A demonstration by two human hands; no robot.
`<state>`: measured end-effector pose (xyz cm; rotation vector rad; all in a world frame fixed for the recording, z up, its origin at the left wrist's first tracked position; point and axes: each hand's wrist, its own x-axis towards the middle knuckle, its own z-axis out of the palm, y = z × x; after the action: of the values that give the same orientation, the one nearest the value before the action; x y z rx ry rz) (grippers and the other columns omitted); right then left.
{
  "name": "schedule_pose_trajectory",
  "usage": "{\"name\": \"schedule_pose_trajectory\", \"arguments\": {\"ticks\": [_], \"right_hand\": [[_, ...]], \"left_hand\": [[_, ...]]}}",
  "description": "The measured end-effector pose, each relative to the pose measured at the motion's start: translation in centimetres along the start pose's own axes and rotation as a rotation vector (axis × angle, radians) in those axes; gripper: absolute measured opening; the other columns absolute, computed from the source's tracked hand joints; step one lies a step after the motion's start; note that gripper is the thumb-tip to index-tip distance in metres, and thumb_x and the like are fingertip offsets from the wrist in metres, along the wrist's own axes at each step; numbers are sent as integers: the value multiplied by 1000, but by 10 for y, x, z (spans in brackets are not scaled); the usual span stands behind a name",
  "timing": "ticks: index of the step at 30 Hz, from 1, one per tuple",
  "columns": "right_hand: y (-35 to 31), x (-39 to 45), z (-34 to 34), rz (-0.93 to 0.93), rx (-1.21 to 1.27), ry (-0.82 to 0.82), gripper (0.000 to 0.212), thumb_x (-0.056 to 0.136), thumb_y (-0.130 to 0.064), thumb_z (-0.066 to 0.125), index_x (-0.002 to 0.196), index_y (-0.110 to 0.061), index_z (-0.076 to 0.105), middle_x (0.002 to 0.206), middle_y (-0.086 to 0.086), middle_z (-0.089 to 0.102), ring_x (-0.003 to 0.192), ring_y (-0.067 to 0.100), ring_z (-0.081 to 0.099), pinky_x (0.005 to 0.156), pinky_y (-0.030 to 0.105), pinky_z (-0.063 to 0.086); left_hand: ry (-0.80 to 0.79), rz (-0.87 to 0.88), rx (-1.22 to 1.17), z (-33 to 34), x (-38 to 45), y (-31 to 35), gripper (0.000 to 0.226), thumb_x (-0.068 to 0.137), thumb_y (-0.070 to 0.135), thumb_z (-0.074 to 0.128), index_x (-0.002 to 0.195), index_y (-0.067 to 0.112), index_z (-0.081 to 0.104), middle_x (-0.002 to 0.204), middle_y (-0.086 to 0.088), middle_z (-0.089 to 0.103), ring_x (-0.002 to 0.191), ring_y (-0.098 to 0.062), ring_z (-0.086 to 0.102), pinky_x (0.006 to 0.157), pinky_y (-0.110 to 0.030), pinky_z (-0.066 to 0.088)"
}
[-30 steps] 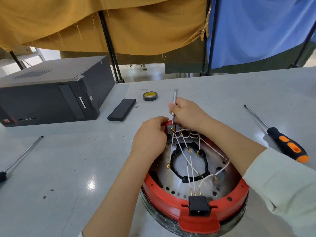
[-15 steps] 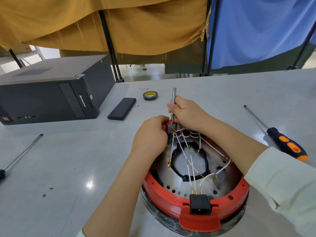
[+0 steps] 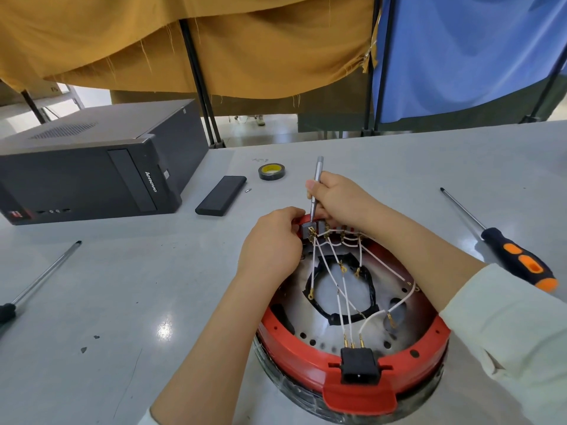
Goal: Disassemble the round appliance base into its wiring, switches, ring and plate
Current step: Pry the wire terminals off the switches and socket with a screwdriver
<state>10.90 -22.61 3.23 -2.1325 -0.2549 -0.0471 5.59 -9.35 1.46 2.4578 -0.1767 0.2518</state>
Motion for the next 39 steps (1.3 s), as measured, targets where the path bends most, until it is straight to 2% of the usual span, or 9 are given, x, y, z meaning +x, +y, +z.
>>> {"name": "schedule_pose_trajectory", "arguments": {"ticks": [4, 7, 10, 16, 19, 23, 27, 32, 39], "right_hand": [[3, -3, 0, -49, -34, 34, 26, 101, -31, 37, 75, -26, 43, 65, -9, 46, 56, 7, 44, 55, 25, 35], [2, -5, 1, -50, -42, 17, 24, 100, -30, 38, 78, -26, 47, 70, -9, 49, 67, 11, 51, 75, 38, 49], [0, -6, 0, -37, -83, 2, 22, 100, -31, 37, 89, -18, 51, 79, -7, 52, 84, 20, 58, 87, 42, 49], [-4, -1, 2, 2, -219, -33, 29, 98, -32, 41, 87, -10, 56, 73, 0, 53, 73, 19, 54, 69, 34, 43], [-3, -4, -1, 20, -14, 3, 28, 100, -29, 39, 77, -17, 50, 62, -2, 48, 52, 11, 48, 51, 24, 38], [-6, -9, -11, 52, 326, 30, 27, 102, -26, 35, 81, -12, 45, 54, 6, 42, 29, 6, 33, 32, 17, 29], [-9, -15, -25, 97, 309, -14, 26, 100, -26, 41, 81, -11, 49, 50, 3, 46, 29, 10, 33, 33, 17, 29], [8, -31, -33, 20, 189, 74, 19, 99, -28, 44, 84, -16, 49, 53, 0, 54, 29, 9, 39, 34, 17, 33], [17, -39, -20, -178, 44, 162, 16, 98, -34, 43, 82, -31, 47, 59, -6, 56, 44, 0, 51, 55, 25, 40]], "left_hand": [[-1, -3, 5, 0, 0, 0, 41, 92, 8, 43, 125, 27, 58, 124, 0, 60, 112, -20, 53, 80, -24, 37], [3, 0, 14, 1, 0, 0, 42, 92, 7, 43, 126, 27, 57, 125, 0, 60, 112, -20, 53, 80, -24, 36], [6, 1, 17, 1, 0, 0, 42, 92, 7, 43, 126, 27, 57, 125, 0, 60, 112, -20, 53, 79, -23, 37], [6, 21, 7, 2, 1, -2, 44, 90, 6, 43, 123, 28, 59, 120, 0, 63, 108, -21, 55, 78, -26, 40], [14, 14, 4, 3, 2, -3, 41, 91, 7, 44, 124, 27, 59, 122, 1, 62, 110, -20, 54, 79, -24, 37], [18, 10, 18, 2, 2, -3, 38, 94, 12, 42, 124, 28, 59, 123, 1, 61, 112, -20, 54, 80, -24, 37], [-4, 20, 34, 0, 0, -1, 39, 94, 11, 41, 127, 27, 56, 128, 2, 58, 117, -20, 51, 86, -25, 37], [-91, -15, 95, -5, 1, 3, 40, 95, 8, 41, 130, 22, 53, 130, -3, 56, 118, -23, 50, 89, -28, 39], [-198, 43, 100, -6, 24, 18, 30, 100, 22, 36, 118, 18, 59, 121, -4, 60, 110, -22, 54, 87, -30, 40]]}}
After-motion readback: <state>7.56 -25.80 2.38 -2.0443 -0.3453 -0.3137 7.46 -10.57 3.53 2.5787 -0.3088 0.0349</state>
